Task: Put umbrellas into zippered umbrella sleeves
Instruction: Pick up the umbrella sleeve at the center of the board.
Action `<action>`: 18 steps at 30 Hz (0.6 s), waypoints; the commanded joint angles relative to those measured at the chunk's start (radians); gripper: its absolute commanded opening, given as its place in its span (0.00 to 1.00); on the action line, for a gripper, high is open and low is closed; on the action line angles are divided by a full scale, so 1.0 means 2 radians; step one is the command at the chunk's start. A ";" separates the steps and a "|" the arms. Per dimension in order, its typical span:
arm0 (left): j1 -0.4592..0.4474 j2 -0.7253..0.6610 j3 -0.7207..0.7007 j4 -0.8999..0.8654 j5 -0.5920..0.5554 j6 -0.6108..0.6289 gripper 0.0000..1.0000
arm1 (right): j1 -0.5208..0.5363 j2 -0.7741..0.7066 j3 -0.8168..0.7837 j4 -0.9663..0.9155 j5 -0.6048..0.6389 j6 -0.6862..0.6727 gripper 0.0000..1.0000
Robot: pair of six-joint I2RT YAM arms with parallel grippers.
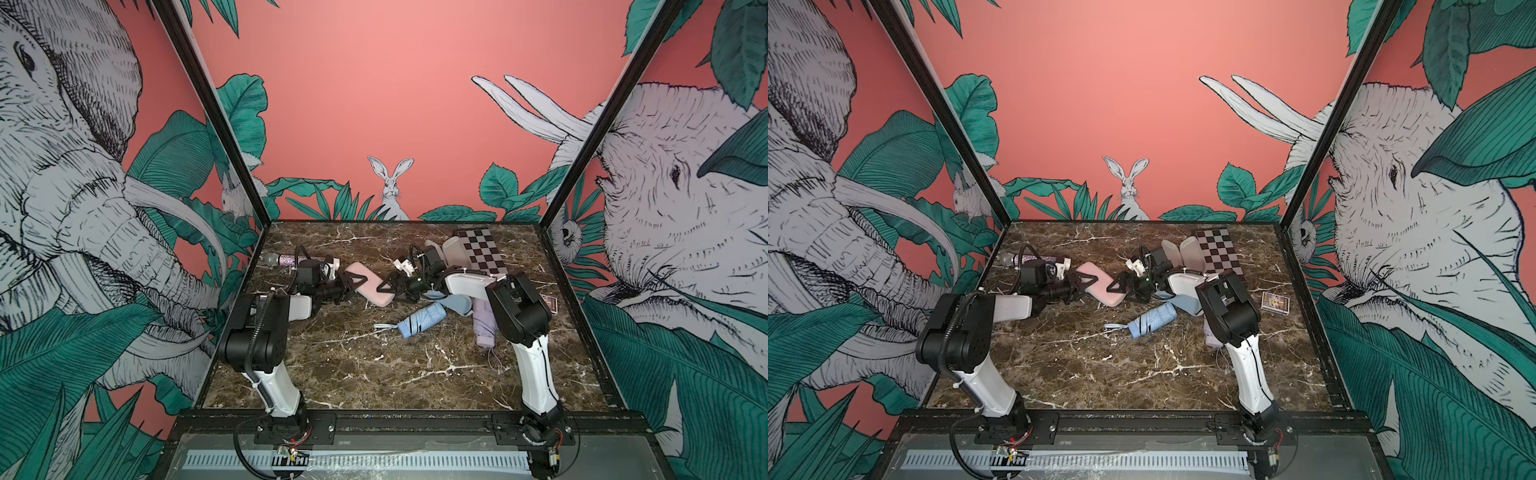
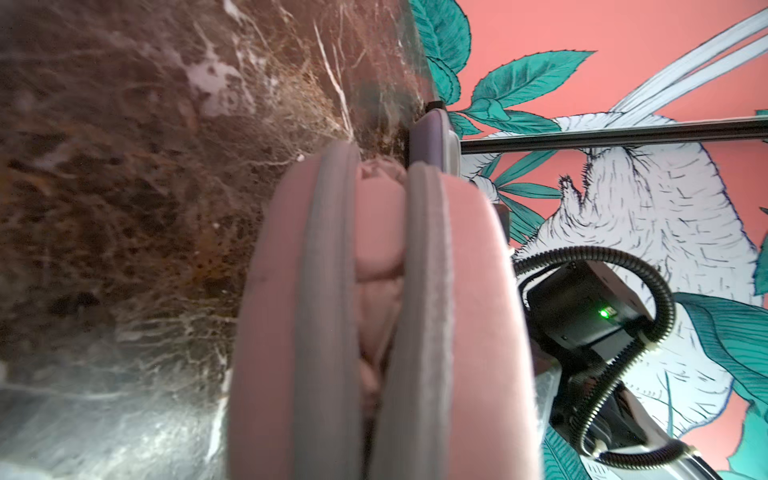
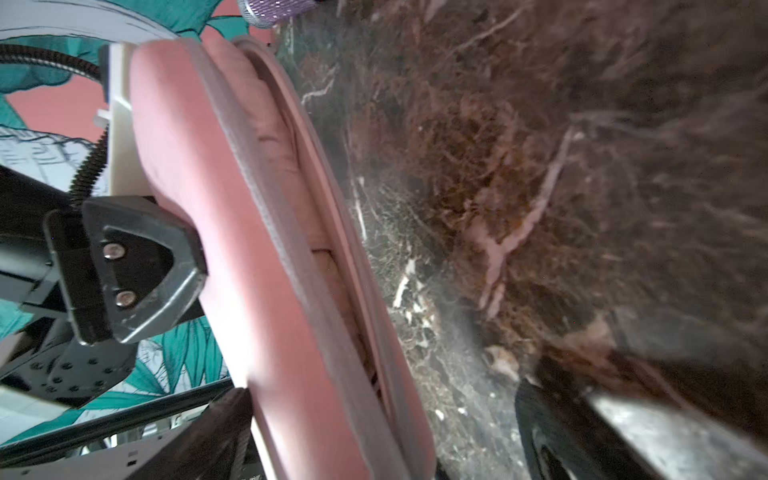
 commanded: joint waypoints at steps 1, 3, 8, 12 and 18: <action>-0.004 -0.049 0.002 0.060 0.059 -0.036 0.19 | 0.006 -0.033 -0.038 0.085 -0.031 0.046 0.92; -0.005 -0.060 0.003 0.031 0.053 -0.022 0.19 | 0.006 -0.050 -0.049 0.129 -0.038 0.077 0.87; -0.015 -0.074 0.006 0.023 0.045 -0.039 0.20 | 0.010 -0.062 -0.079 0.225 -0.056 0.148 0.73; -0.030 -0.090 0.008 -0.011 0.035 -0.032 0.21 | 0.012 -0.069 -0.084 0.256 -0.051 0.176 0.62; -0.015 -0.150 0.002 -0.103 0.039 0.013 0.53 | 0.012 -0.081 -0.104 0.313 -0.055 0.230 0.24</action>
